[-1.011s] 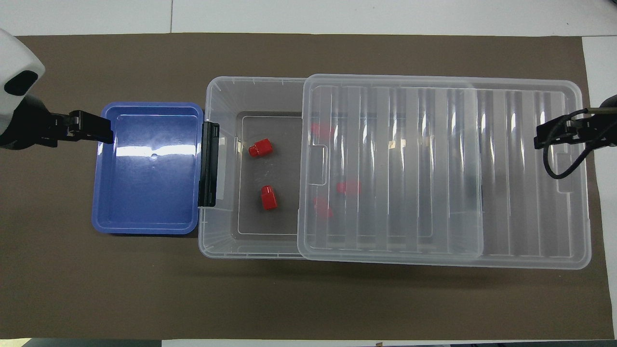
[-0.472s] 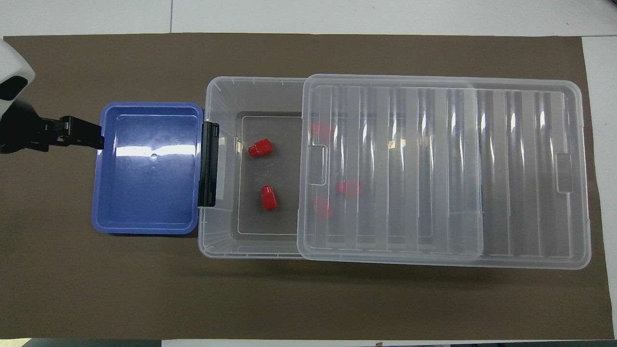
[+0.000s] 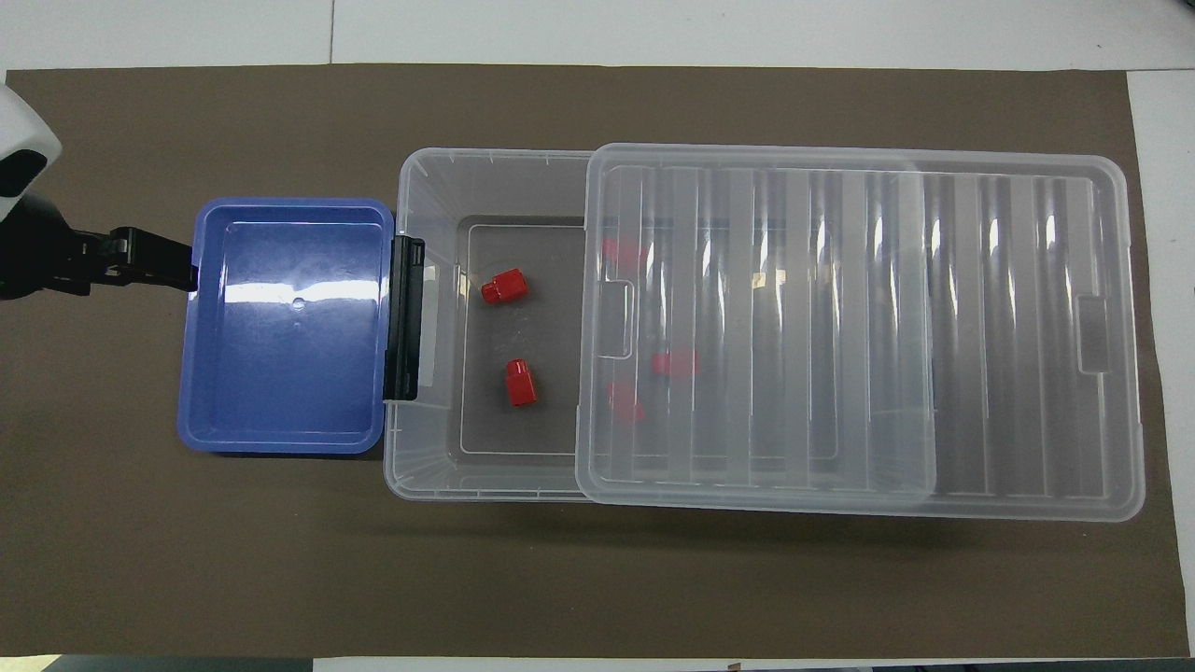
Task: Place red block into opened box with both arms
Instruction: 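Slide the clear lid back over the box with the right gripper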
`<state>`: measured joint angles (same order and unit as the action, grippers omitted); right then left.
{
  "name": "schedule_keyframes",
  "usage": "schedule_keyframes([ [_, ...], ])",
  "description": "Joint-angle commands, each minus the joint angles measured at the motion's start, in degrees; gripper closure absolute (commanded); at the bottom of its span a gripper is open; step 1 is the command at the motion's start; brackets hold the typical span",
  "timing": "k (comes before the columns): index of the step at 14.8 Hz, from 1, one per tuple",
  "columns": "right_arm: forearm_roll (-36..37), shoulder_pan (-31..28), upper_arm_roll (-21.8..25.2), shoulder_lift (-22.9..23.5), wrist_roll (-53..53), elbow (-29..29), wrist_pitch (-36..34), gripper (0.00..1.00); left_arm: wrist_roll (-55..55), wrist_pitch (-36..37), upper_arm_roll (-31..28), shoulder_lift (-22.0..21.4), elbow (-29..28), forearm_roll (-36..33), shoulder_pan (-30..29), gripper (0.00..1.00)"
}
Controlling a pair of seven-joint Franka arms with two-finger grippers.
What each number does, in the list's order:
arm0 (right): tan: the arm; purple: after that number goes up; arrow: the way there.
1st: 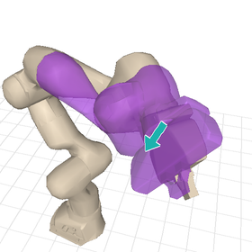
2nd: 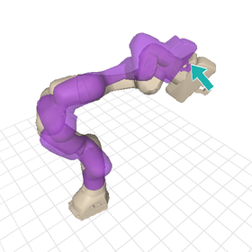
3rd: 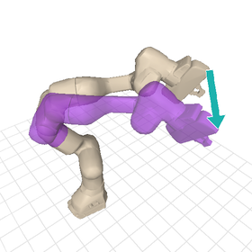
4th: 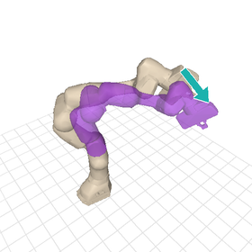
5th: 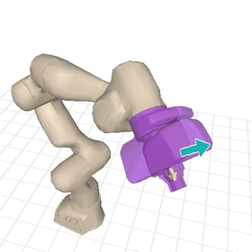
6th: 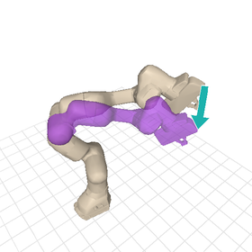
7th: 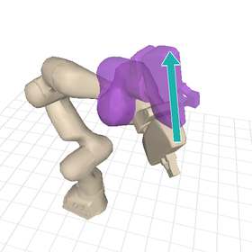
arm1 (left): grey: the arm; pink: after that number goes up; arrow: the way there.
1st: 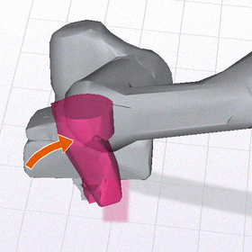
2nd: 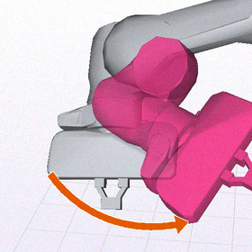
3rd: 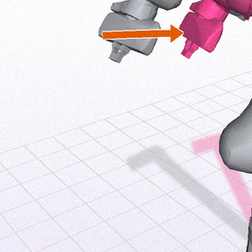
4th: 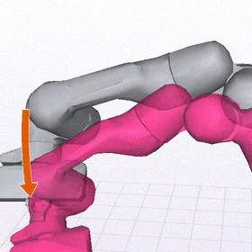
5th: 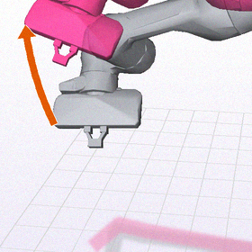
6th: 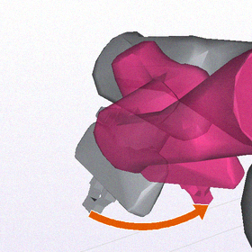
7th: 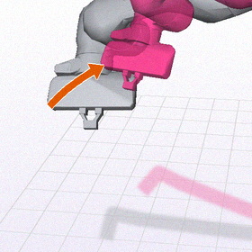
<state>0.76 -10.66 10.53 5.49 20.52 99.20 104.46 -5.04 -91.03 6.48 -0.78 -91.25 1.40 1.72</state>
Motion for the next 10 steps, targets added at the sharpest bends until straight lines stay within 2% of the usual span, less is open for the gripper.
schedule_keyframes([
  [1, 0.0, -1.5, -0.5, -0.3, 2.0, 1.3, 1.2, 1.00, 1.0, 0.5, 0.1, -1.6, -1.7, 0.6, -0.6, 0.00],
  [5, -0.1, -0.9, -0.6, 0.0, 1.7, 5.0, 4.9, 1.00, 1.0, 0.5, 0.1, -1.6, -1.7, 0.6, -0.6, 0.00],
  [10, -0.3, 0.2, -1.2, 0.0, 1.5, 5.3, 4.9, 1.00, 1.0, 0.5, 0.1, -1.6, -1.7, 0.6, -0.6, 0.00],
])
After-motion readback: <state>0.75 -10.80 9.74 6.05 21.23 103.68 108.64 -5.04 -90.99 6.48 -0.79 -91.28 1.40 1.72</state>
